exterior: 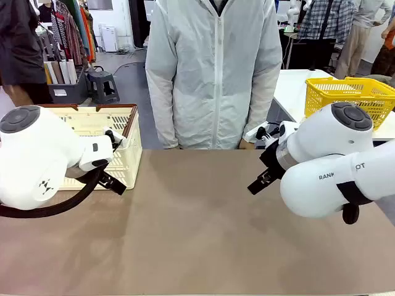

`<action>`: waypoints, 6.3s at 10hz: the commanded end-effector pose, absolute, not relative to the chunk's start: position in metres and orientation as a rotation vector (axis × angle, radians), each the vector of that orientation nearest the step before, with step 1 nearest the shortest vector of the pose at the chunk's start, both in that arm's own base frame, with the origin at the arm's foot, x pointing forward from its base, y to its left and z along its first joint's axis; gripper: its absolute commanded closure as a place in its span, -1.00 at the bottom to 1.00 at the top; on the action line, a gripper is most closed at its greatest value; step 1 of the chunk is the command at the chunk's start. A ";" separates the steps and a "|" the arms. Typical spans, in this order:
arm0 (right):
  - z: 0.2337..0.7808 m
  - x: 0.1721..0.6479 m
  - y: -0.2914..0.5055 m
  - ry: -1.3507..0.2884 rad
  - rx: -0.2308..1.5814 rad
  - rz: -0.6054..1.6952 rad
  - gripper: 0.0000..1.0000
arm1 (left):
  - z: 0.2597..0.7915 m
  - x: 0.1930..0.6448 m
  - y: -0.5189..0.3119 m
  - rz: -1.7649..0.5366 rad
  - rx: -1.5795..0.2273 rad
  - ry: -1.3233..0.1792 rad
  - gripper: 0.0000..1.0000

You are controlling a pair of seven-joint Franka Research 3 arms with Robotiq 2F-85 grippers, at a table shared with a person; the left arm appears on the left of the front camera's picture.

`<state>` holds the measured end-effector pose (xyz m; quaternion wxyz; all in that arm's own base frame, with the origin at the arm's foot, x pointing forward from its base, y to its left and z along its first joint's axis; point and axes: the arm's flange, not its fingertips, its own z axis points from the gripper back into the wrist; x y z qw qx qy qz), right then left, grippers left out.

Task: Place the drinks into the Shopping basket.
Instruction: Pick up one drink and place it into the Shopping basket.

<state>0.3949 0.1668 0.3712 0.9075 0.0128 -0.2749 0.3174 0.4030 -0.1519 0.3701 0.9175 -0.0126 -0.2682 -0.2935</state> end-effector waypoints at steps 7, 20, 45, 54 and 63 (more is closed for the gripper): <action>0.371 0.395 0.167 -0.567 0.026 0.655 -1.00 | 0.370 0.403 -0.152 -0.604 -0.026 -0.552 -1.00; 0.494 0.331 -0.171 -0.575 1.267 -0.062 -1.00 | 0.506 0.308 0.158 -0.195 -1.183 -0.617 -1.00; 0.448 0.302 -0.231 -0.599 1.337 -0.255 -1.00 | 0.441 0.250 0.248 0.096 -1.329 -0.775 -1.00; 0.448 0.302 -0.231 -0.599 1.337 -0.255 -1.00 | 0.441 0.250 0.248 0.096 -1.329 -0.775 -1.00; 0.448 0.302 -0.231 -0.599 1.337 -0.255 -1.00 | 0.527 0.338 0.032 -0.115 -0.722 -0.202 -1.00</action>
